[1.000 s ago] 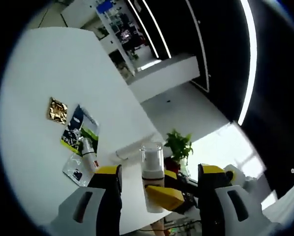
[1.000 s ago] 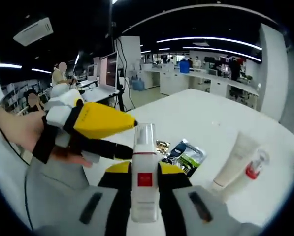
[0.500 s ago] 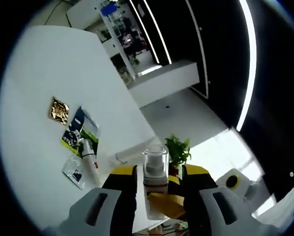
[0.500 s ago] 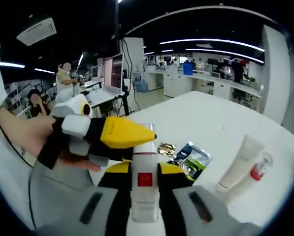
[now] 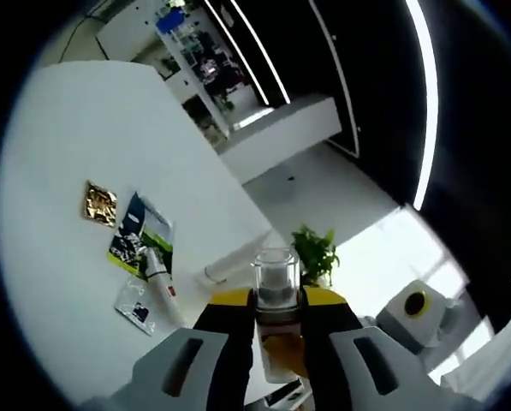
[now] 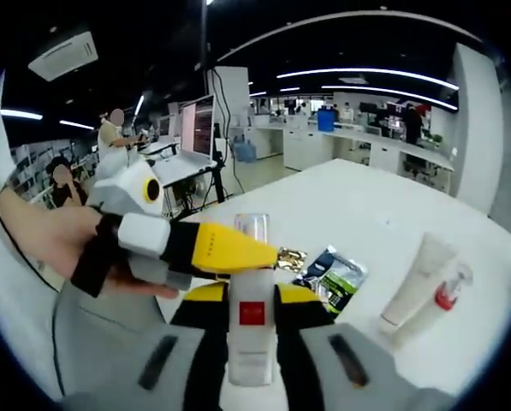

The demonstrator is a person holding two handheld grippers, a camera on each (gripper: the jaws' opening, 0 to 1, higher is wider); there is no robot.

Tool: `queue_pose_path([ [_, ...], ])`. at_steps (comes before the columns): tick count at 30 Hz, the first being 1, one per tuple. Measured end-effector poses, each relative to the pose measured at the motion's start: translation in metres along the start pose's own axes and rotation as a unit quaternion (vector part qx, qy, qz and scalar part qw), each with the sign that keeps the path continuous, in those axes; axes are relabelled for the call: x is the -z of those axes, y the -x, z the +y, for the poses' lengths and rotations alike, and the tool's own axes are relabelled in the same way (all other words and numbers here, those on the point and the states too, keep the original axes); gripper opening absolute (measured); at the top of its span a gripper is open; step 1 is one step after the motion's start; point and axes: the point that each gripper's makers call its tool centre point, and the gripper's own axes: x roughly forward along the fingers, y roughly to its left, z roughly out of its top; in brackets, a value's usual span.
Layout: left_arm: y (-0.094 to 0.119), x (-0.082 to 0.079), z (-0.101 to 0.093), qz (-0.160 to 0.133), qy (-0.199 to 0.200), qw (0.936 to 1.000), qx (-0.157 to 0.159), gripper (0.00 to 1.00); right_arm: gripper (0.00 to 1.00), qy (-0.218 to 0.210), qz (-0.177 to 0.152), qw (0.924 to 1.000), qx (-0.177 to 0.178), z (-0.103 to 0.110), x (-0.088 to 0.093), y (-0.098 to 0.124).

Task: Arrange the skincare products in the storage area until every visible bottle or jar stands upright without overlapping.

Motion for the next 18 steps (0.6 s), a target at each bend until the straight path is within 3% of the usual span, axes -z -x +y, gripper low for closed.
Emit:
queue_pose_path([
  [7,0.002,0.003,-0.005,0.017,-0.025,0.9995,0.006,0.16,0.2,-0.011,-0.006,0.9999,-0.007,0.003,0.003,0.004],
  [12,0.004,0.005,-0.012,0.033,-0.07,0.9968,0.018,0.16,0.2,-0.014,-0.011,0.9995,-0.027,0.006,0.002,0.008],
  [18,0.006,0.003,-0.021,0.034,-0.073,0.9959,0.043,0.16,0.21,-0.034,-0.025,0.9973,-0.06,0.007,-0.005,0.015],
])
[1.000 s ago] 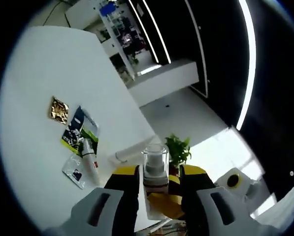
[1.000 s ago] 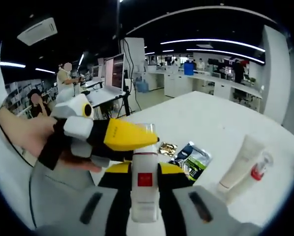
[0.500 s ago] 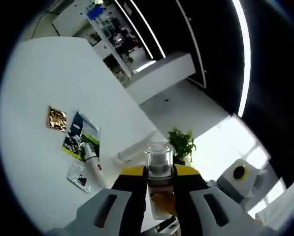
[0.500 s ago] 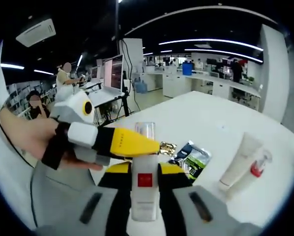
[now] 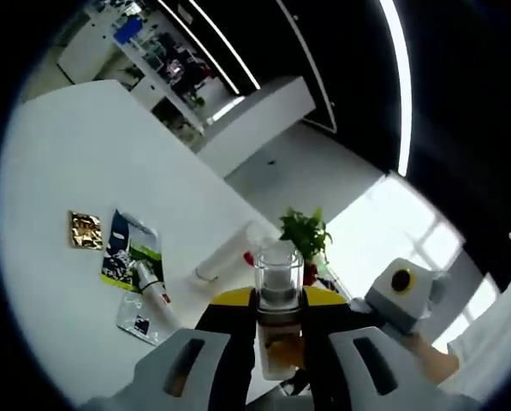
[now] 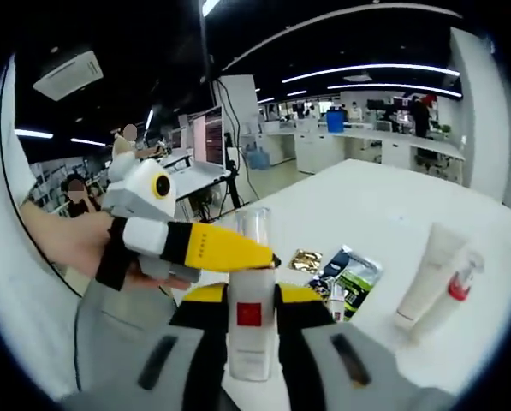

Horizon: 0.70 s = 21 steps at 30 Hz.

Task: Arrange the skincare products in the storage area until every visible bottle or jar stands upright without overlapping.

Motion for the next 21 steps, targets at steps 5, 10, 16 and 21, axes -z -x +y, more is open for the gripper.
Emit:
queue_pose_path([
  [5,0.001,-0.002,-0.009,0.007,-0.018,0.9997,0.018,0.16,0.22,0.006,0.01,0.9995,-0.029,0.005,-0.003,0.003],
  [10,0.001,-0.001,-0.016,0.025,-0.053,0.9978,0.032,0.16,0.23,0.011,0.021,0.9982,-0.055,0.007,-0.001,0.004],
  [16,-0.002,0.003,-0.022,0.047,-0.089,0.9939,0.044,0.16,0.23,0.005,0.029,0.9969,-0.073,0.008,0.003,0.005],
  [21,-0.002,0.007,-0.024,0.059,-0.09,0.9923,0.06,0.16,0.24,-0.012,0.032,0.9941,-0.103,0.011,0.008,0.008],
])
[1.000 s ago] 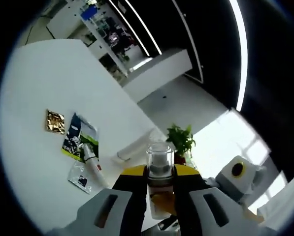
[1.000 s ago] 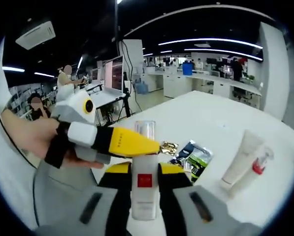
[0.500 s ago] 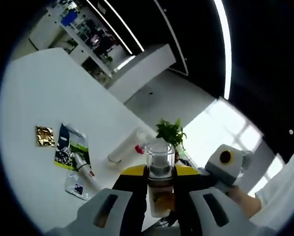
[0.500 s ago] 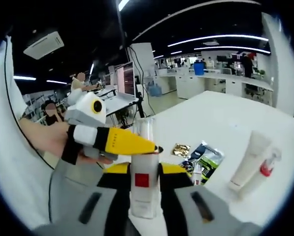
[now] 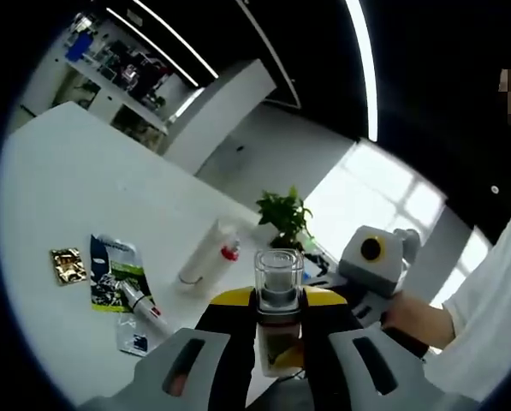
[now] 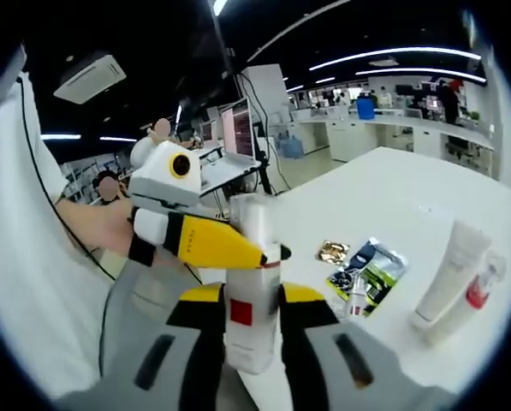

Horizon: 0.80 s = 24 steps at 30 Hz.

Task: Arrange the skincare products in the storage area until every visible bottle or jar stands upright without overlapping.

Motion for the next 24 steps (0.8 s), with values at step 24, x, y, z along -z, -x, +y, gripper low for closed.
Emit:
queue_pose_path([
  [24,-0.033,0.008,0.026,0.026,0.02,0.9994,0.013,0.16,0.24,-0.045,0.017,0.9982,-0.036,-0.033,0.021,-0.006],
])
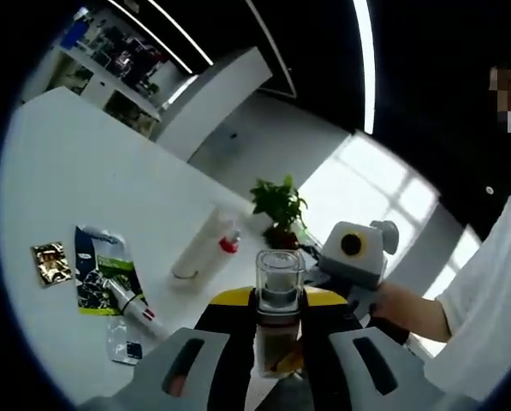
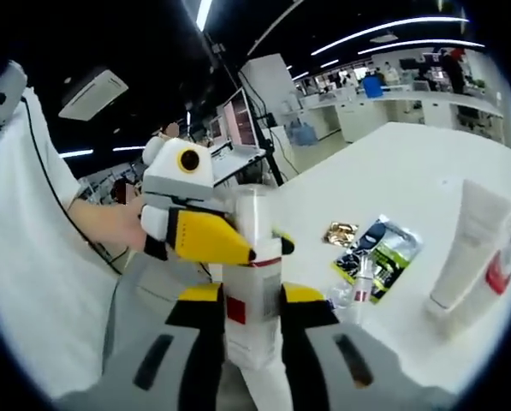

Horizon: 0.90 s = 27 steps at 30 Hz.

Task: Arrange the skincare products in the storage area until every visible bottle or jar stands upright without overlapping.

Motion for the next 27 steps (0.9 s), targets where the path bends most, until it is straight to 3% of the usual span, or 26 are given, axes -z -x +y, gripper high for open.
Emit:
queue_pose_path([
  [17,-0.025,0.001,0.014,0.021,0.0,0.9997,0.012,0.17,0.24,0.006,-0.023,0.9984,0.052,-0.031,0.008,0.003],
  [27,-0.046,0.007,0.027,0.048,-0.052,0.9974,0.008,0.18,0.24,0.013,-0.031,0.9932,0.112,-0.057,0.016,0.003],
])
